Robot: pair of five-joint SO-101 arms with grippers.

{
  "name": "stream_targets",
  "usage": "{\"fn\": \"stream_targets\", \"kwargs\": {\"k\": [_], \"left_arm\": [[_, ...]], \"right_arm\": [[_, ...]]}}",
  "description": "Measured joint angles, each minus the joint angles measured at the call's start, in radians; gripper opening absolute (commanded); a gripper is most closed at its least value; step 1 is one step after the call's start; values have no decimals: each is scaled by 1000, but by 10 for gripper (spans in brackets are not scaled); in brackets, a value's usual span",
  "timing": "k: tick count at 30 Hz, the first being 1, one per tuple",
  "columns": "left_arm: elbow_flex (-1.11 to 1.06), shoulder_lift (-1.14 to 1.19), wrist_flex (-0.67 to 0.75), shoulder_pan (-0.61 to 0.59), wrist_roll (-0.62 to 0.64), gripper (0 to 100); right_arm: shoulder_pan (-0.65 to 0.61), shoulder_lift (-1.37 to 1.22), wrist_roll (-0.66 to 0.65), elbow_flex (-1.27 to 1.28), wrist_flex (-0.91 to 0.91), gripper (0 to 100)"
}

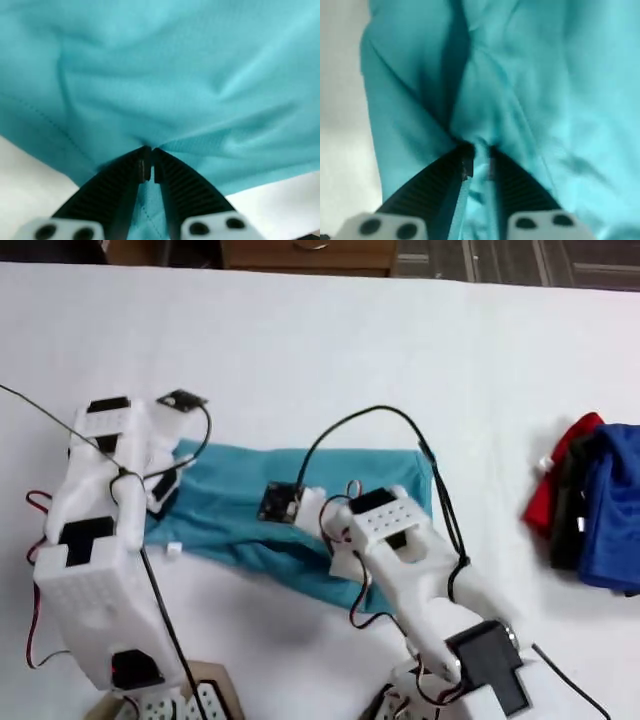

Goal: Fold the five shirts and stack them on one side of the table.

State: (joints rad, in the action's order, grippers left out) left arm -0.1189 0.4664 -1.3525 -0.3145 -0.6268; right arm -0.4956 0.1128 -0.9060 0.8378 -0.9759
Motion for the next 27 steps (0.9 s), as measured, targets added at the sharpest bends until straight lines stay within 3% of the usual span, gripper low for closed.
{"fn": "stream_targets", "kwargs": {"k": [13, 27], "left_arm": [[0, 0, 0, 0, 0, 50], [0, 0, 0, 0, 0, 50]], "right_arm": [[-3, -15, 0, -198, -221, 21], [35, -29, -40, -371, -155, 24]]}}
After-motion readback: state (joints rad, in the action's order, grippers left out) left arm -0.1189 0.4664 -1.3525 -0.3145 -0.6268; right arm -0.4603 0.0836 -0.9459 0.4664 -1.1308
